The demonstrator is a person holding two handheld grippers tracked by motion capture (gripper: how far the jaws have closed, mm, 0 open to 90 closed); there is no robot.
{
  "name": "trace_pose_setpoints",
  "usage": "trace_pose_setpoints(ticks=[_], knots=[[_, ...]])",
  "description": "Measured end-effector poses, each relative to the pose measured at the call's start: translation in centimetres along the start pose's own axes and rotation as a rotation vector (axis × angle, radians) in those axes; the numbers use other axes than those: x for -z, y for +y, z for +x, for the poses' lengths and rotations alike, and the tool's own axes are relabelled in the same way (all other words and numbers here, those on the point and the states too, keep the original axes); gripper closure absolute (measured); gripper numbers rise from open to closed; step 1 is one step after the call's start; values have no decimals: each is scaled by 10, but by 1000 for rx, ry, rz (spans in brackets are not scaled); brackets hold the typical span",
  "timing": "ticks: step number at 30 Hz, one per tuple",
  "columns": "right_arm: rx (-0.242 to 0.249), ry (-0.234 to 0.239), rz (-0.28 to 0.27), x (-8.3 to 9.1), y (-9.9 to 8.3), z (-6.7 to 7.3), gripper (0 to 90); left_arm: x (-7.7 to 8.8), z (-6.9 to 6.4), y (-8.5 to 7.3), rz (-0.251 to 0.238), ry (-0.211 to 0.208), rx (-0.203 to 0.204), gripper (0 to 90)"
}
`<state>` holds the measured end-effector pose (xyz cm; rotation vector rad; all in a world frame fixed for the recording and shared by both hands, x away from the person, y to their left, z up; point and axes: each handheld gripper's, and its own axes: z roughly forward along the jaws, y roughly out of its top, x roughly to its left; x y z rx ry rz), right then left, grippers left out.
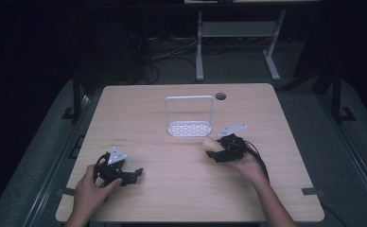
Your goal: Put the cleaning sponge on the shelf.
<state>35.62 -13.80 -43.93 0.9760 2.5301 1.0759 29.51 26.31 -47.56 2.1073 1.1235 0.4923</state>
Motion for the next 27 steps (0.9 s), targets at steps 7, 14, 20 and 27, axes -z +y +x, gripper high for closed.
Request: trace_pose_setpoints(ticks=[7,14,20,27], knots=[[2,-8,-7,-1,5,-1,388,0,0,0,0,0,-1,126],[1,-17,-16,-5,11,-2,393,0,0,0,1,0,-2,126],[3,-19,-14,-9,17,-3,393,0,0,0,0,0,-1,126],[5,-19,-12,-13,23,-4,393,0,0,0,1,0,-1,126]])
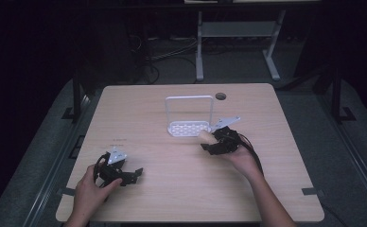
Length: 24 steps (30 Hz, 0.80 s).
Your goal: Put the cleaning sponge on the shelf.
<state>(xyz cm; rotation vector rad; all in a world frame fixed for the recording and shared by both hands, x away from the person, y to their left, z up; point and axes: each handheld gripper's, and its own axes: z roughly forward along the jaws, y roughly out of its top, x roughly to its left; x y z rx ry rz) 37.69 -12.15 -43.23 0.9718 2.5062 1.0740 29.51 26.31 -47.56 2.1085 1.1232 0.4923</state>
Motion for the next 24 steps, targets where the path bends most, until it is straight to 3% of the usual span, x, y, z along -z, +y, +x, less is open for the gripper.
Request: trace_pose_setpoints(ticks=[11,24], knots=[[-6,6,-8,-6,12,-3,393,0,0,0,-2,0,2,126],[19,5,-9,-20,30,-1,393,0,0,0,3,-1,-1,126]])
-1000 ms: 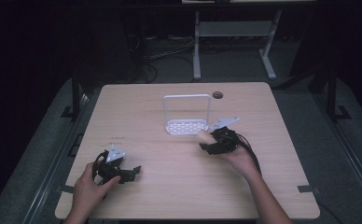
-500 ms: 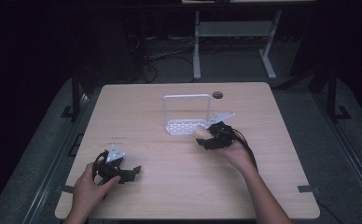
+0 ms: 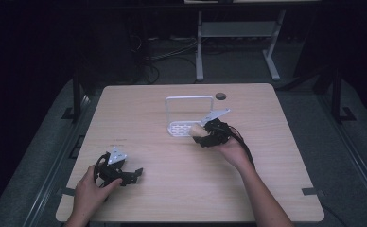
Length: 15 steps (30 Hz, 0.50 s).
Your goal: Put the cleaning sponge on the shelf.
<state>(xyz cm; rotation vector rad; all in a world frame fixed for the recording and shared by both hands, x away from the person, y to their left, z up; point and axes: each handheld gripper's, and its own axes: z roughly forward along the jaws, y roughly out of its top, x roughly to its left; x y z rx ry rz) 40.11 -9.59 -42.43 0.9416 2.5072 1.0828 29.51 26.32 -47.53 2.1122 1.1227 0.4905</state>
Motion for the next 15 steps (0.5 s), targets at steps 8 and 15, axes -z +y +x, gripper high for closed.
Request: trace_pose_setpoints(ticks=[8,15], knots=[[6,2,-2,-7,9,1,393,0,0,0,0,0,1,126],[7,1,0,-14,17,0,393,0,0,0,-1,0,1,126]])
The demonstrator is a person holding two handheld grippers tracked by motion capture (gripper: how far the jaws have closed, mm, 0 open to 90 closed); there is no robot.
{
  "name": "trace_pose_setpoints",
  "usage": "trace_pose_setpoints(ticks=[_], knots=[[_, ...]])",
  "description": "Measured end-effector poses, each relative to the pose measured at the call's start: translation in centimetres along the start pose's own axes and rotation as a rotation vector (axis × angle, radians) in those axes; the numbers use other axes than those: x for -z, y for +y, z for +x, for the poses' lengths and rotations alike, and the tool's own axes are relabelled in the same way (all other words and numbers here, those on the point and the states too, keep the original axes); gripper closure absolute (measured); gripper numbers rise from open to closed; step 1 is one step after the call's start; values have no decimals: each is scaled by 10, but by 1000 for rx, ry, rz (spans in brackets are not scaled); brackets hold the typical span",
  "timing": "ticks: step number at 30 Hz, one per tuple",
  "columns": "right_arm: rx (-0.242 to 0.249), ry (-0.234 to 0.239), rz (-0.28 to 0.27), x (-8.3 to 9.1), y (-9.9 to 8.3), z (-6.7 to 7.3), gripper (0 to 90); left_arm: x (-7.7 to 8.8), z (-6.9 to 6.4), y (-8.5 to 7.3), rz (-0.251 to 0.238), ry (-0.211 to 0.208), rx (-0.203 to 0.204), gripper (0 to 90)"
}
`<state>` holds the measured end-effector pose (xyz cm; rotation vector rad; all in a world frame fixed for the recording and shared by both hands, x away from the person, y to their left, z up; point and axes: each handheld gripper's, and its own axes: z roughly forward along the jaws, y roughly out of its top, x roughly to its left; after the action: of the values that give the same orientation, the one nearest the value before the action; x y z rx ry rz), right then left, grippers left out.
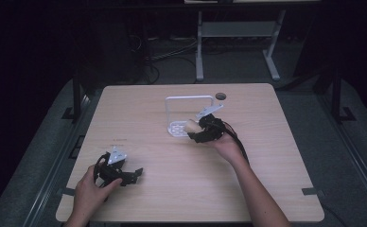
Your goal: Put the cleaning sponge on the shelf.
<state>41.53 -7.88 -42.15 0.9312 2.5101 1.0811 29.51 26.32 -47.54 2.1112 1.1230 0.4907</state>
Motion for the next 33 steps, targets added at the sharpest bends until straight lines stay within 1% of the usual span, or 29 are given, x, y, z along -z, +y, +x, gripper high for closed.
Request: trace_pose_setpoints(ticks=[9,16,20,22,25,30,33], knots=[[-2,0,6,-13,8,-1,393,0,0,0,0,0,0,126],[-9,-11,11,-26,8,-1,393,0,0,0,0,0,0,126],[-24,-15,22,-35,7,-3,393,0,0,0,0,0,1,126],[-32,-9,26,-40,8,-3,393,0,0,0,0,0,1,126],[-39,-17,34,-45,10,-3,392,0,0,0,0,0,1,126],[-22,-34,43,-51,13,-3,392,0,0,0,1,1,-1,126],[-24,-37,43,-54,15,-2,392,0,0,0,1,1,-1,126]])
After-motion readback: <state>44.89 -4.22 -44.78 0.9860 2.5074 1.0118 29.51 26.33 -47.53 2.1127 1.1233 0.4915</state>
